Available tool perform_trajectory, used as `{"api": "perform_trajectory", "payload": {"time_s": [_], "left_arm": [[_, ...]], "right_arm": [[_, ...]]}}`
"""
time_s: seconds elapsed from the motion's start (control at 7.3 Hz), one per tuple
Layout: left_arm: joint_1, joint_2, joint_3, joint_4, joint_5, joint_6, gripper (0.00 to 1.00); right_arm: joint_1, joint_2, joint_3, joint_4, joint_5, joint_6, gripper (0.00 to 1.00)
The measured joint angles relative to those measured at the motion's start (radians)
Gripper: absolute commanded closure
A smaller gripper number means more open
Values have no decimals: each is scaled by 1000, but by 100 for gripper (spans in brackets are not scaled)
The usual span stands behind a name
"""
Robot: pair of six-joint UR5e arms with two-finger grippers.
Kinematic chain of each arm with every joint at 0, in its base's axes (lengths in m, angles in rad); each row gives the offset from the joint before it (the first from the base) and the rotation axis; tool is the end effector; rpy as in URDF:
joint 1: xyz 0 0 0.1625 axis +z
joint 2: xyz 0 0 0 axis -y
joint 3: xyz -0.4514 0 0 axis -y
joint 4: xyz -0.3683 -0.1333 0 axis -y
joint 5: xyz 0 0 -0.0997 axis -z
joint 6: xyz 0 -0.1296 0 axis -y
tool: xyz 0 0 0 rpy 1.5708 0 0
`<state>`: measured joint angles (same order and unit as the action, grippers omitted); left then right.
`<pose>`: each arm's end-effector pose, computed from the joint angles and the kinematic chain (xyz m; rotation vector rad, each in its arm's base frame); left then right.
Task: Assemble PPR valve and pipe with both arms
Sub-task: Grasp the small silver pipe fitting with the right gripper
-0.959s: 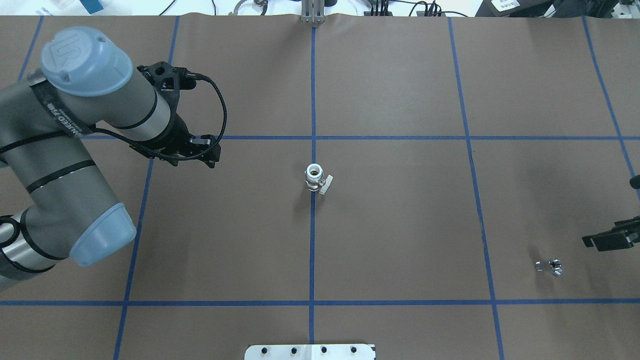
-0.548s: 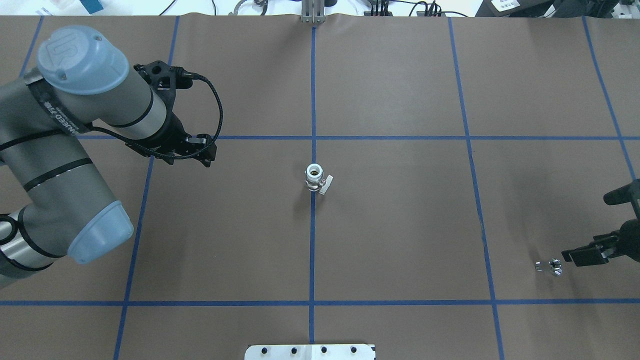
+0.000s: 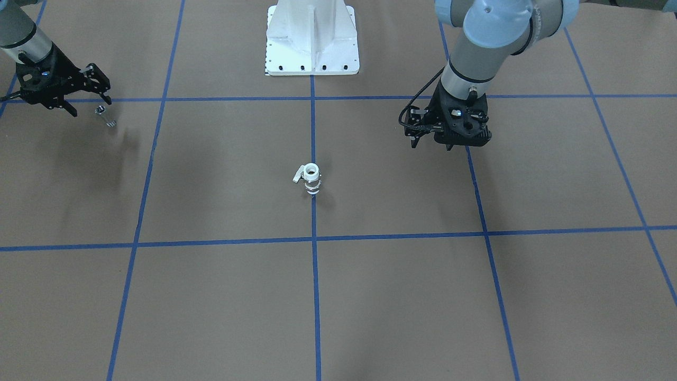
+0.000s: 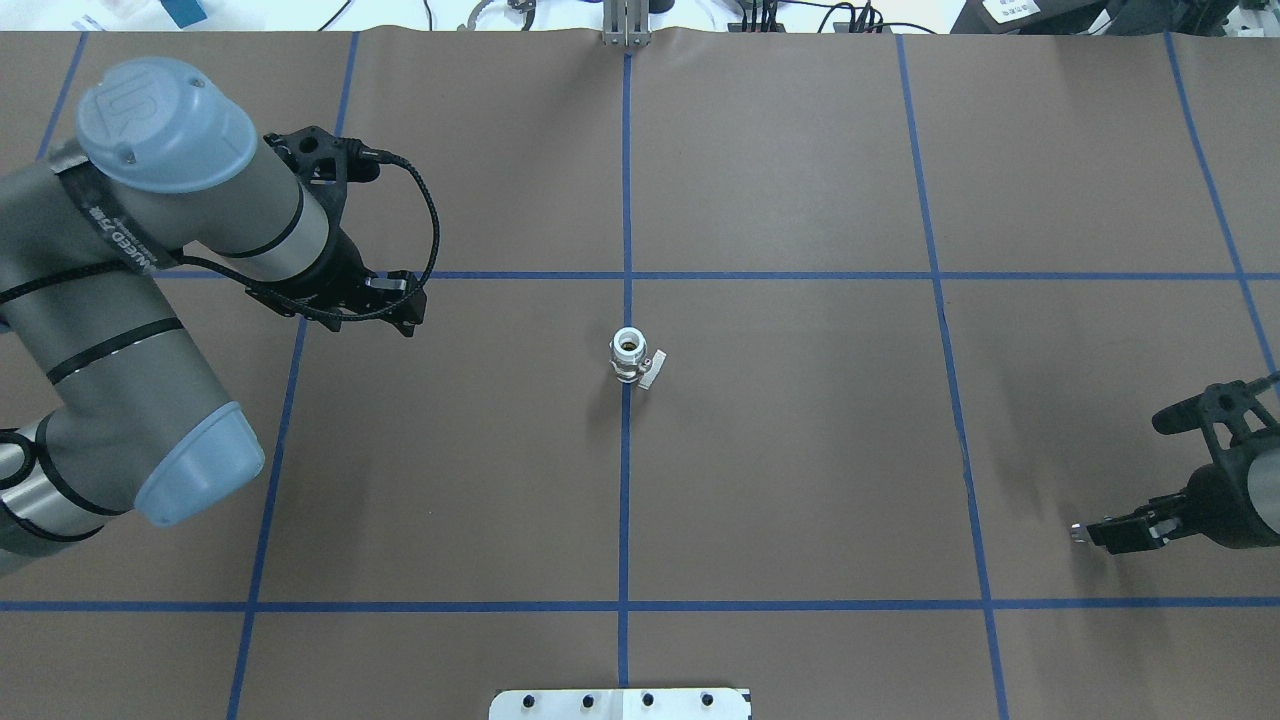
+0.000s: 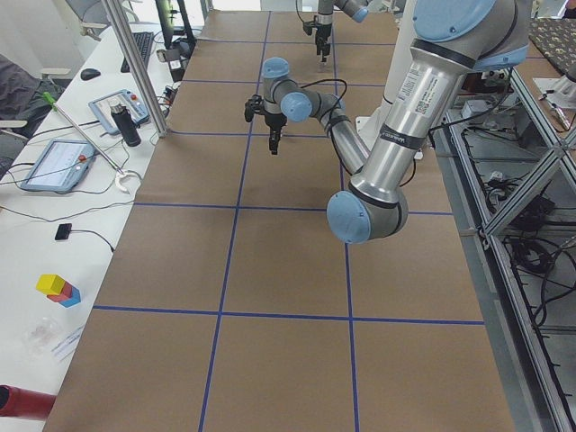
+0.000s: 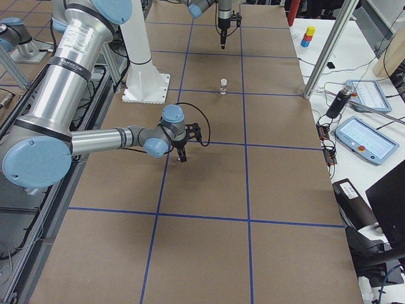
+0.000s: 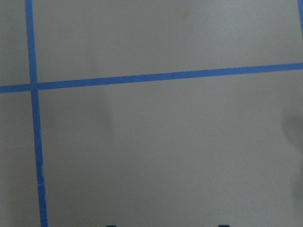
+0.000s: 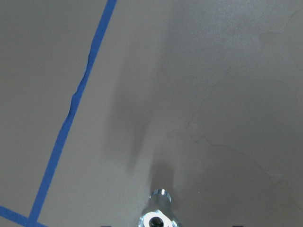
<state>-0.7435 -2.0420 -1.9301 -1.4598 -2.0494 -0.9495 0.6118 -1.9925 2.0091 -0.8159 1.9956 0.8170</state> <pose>0.3949 -0.4631 0.3136 0.0897 0.8351 0.0572 -0.2302 -0.2591 0.5834 0.1668 -0.8462 -0.2969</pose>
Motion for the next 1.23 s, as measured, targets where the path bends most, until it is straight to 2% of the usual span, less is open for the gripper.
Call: {"api": "perform_trajectory", "payload": {"time_s": [0.41, 0.82, 1.23], "left_arm": [[1, 2, 0, -1, 1, -1, 22], [1, 3, 2, -2, 1, -1, 22], [2, 3, 5, -5, 2, -2, 22]], "right_arm": [[-20, 9, -1, -22, -6, 1, 28], [-40, 10, -5, -23, -7, 1, 33], [-52, 10, -9, -24, -13, 1, 52]]}}
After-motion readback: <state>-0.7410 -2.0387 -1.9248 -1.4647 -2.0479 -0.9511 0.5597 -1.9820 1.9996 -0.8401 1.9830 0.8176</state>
